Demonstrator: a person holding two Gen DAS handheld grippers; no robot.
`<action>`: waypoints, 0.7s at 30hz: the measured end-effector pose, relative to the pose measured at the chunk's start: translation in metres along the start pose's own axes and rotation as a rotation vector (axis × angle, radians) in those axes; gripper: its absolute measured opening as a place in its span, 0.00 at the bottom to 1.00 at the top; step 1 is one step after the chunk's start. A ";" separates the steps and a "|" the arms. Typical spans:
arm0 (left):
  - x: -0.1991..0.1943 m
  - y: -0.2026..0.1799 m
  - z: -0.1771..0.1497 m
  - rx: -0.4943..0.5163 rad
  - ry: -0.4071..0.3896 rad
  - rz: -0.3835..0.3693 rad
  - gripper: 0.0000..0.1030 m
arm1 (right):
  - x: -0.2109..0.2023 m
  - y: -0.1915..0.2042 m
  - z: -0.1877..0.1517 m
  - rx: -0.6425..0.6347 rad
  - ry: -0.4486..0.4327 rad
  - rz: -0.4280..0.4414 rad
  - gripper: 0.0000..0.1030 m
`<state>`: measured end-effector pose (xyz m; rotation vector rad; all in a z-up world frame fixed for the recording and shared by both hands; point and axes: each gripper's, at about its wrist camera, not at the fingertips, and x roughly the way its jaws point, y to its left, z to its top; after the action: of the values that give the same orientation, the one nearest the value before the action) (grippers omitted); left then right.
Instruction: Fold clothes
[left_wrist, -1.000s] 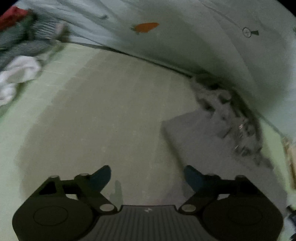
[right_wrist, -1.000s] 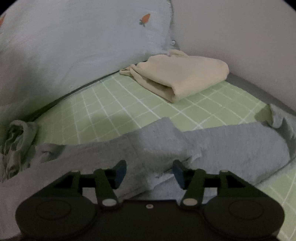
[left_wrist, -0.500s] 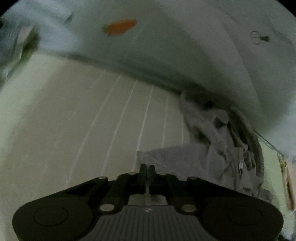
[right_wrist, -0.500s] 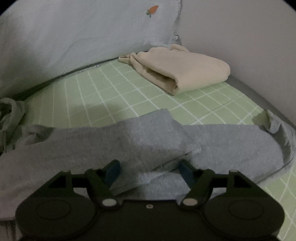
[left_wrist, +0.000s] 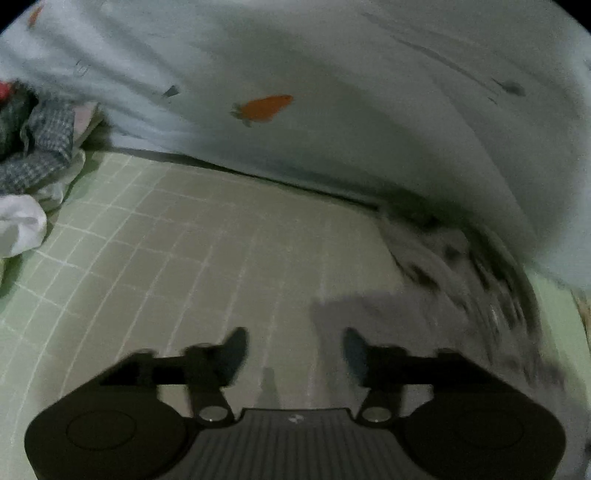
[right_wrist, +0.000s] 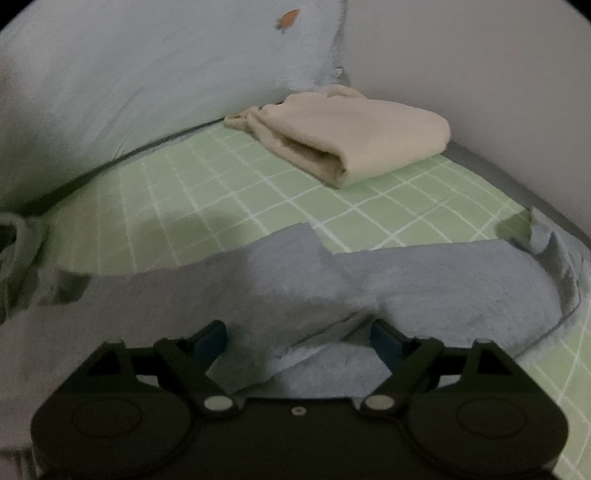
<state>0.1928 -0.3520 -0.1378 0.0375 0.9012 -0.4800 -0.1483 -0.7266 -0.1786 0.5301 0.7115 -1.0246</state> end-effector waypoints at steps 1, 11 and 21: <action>-0.007 -0.005 -0.010 0.029 0.008 0.002 0.78 | 0.000 0.000 0.001 0.002 -0.004 -0.006 0.84; -0.014 -0.014 -0.086 0.068 0.193 0.181 0.86 | 0.000 0.008 -0.002 -0.092 -0.035 -0.044 0.85; -0.009 -0.018 -0.093 0.118 0.194 0.232 1.00 | -0.017 0.029 -0.007 -0.210 -0.123 -0.035 0.05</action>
<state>0.1108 -0.3435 -0.1864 0.2971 1.0436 -0.3154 -0.1293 -0.6998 -0.1686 0.2714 0.7108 -0.9925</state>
